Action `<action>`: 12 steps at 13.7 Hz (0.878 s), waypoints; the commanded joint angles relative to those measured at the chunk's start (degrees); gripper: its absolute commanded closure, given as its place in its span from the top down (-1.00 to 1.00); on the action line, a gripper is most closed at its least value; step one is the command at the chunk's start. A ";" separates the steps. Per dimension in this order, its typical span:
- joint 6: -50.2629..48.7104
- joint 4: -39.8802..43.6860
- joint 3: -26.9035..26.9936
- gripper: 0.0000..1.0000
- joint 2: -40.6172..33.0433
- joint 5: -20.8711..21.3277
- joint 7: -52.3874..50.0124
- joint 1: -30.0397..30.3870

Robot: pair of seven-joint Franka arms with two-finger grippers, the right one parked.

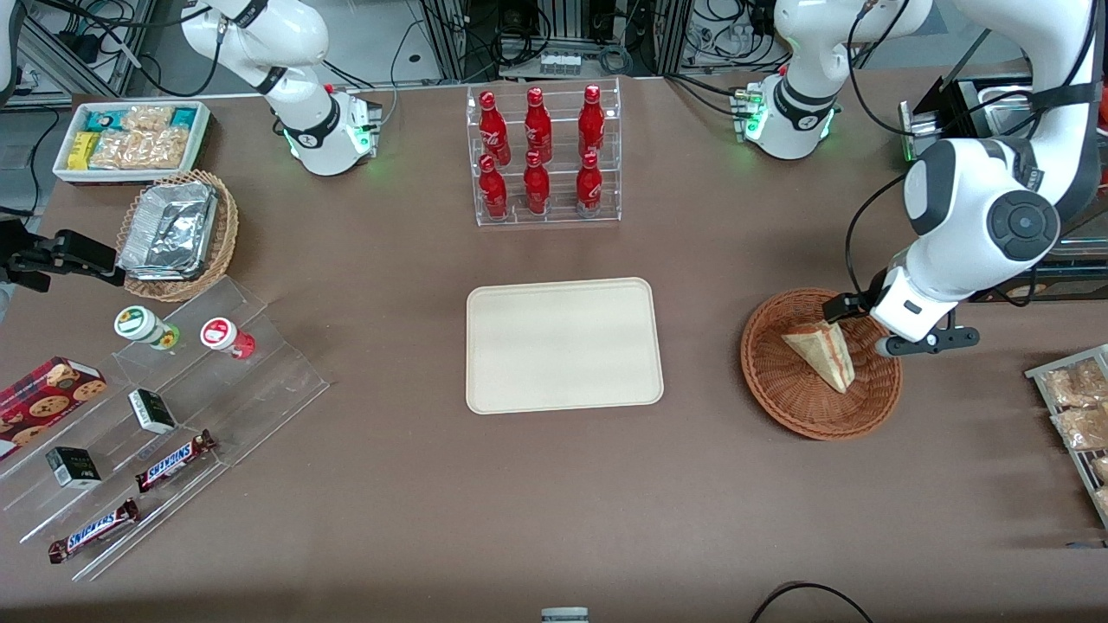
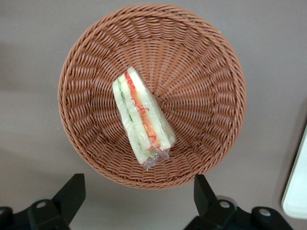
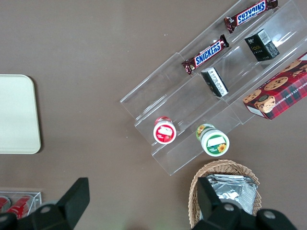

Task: Place sandwich from basket to tray
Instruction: 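Lower the open left gripper around the wrapped sandwich wedge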

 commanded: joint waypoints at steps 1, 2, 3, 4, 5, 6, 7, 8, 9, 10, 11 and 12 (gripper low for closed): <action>2.47 -1.13 0.44 1.00 0.30 0.45 -13.42 -0.56; 3.35 -1.92 0.44 1.00 0.39 0.28 -17.73 -0.56; 4.49 -2.19 0.44 1.00 0.65 0.37 -20.74 -0.56; 5.29 -2.71 0.44 1.00 1.26 0.28 -22.16 -0.56; 5.99 -2.98 0.44 1.00 1.62 0.28 -22.61 -0.48; 8.52 -4.11 0.44 1.00 1.62 -0.33 -23.13 -0.47; 11.07 -5.52 0.44 1.00 1.53 -0.42 -24.18 -0.39; 11.97 -5.96 0.44 1.00 1.79 -0.42 -24.89 -0.13; 12.41 -5.97 0.44 1.00 2.58 -0.42 -24.90 -0.12; 13.37 -6.14 0.44 1.00 2.85 -0.42 -24.98 -0.12; 14.08 -6.23 0.44 1.00 3.37 -0.69 -25.07 -0.12; 15.13 -6.58 0.44 1.00 3.99 -0.86 -25.86 -0.12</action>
